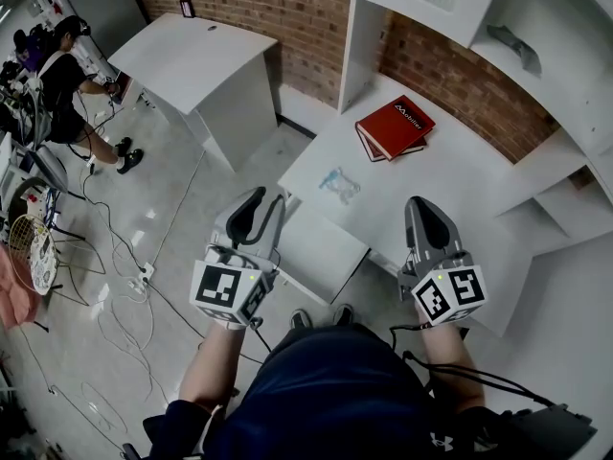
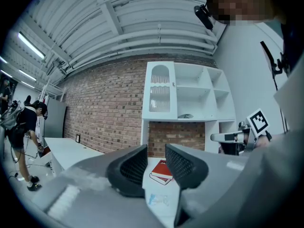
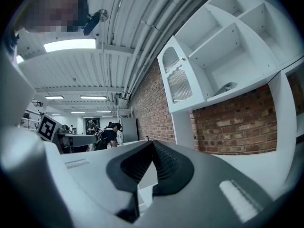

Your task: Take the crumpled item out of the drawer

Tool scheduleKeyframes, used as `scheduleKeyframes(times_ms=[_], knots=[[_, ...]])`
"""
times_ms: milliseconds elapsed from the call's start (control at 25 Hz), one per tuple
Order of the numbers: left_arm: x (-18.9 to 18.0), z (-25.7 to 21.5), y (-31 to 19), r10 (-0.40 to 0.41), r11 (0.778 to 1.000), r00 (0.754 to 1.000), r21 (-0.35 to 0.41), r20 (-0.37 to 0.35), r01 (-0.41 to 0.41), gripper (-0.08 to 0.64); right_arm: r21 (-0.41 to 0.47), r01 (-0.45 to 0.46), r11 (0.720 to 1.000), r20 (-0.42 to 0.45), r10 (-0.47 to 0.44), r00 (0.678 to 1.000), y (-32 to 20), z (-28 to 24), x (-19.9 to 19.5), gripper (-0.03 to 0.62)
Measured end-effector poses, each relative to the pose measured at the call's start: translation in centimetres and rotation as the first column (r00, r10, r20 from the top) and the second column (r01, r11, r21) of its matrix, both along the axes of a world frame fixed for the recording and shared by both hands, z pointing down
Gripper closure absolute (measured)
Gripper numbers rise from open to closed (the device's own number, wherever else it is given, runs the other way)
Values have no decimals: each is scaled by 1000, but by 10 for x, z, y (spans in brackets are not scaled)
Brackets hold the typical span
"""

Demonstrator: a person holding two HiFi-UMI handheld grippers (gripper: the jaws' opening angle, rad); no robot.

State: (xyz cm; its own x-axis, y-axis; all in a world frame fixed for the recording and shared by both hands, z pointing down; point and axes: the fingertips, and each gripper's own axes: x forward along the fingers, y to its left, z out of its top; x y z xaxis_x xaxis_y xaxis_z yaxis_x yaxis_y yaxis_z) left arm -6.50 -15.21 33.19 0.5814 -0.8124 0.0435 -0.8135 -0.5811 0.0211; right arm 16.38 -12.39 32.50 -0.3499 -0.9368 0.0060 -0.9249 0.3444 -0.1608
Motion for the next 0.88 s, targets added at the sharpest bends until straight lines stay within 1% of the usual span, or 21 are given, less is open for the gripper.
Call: scheduleKeyframes(times_ms=[360,880], knots=[[0,7,-9,0,1000,1000,-9,-1,0,433,-9,2,1000,8,-1,1000,-7,6,0,591],[15,10,-26,11,999,1000,-36,-4,-11,432,-28,-3,1000,14,3,1000,-20,15,7,591]])
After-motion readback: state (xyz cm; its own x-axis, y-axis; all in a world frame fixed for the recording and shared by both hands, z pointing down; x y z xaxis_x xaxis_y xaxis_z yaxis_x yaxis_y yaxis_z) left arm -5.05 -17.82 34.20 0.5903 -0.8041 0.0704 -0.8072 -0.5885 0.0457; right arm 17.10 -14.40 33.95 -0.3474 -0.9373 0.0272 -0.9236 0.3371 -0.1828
